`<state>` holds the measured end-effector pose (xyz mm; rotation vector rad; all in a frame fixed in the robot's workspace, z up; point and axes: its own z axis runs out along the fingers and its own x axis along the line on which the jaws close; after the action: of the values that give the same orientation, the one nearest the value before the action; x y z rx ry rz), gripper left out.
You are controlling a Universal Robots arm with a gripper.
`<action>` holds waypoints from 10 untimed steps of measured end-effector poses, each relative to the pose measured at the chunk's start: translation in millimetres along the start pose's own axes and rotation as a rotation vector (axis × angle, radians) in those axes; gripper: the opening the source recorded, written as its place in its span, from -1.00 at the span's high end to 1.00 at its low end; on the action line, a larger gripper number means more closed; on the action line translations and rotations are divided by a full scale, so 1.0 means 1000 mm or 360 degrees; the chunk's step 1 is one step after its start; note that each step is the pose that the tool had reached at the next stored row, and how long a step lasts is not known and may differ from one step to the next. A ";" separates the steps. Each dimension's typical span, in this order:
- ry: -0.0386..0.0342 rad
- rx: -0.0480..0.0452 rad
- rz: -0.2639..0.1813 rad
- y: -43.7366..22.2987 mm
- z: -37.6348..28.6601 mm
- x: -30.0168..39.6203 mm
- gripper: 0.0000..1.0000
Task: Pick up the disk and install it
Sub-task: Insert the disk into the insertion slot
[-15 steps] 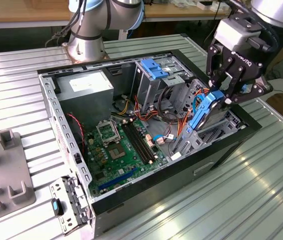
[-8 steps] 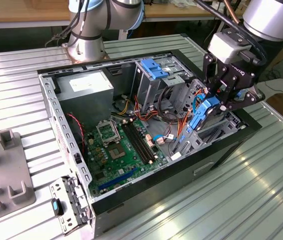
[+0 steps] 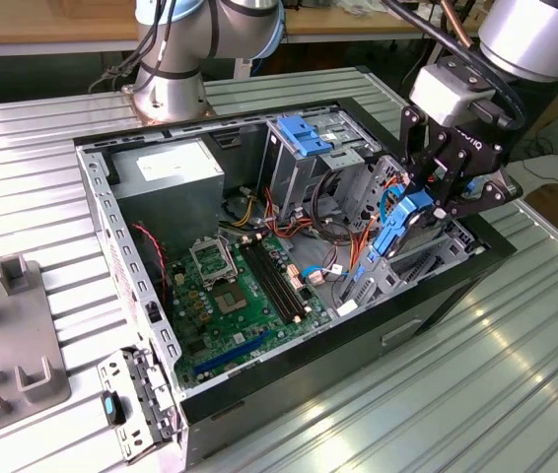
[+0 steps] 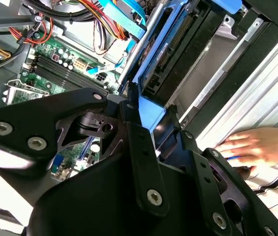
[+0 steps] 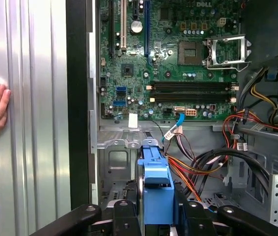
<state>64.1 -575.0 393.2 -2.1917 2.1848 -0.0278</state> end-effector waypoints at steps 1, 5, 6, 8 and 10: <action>0.0000 0.0000 0.0000 0.0000 0.0001 0.0000 0.00; 0.0000 0.0000 0.0000 -0.0010 0.0004 0.0000 -0.12; 0.0000 0.0000 0.0000 -0.0022 0.0006 -0.0001 -0.12; 0.0000 0.0000 0.0000 -0.0074 0.0020 -0.0011 -0.12; 0.0000 0.0000 0.0000 -0.0093 0.0039 -0.0077 -0.12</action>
<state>73.5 -567.2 389.9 -2.1915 2.1848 -0.0278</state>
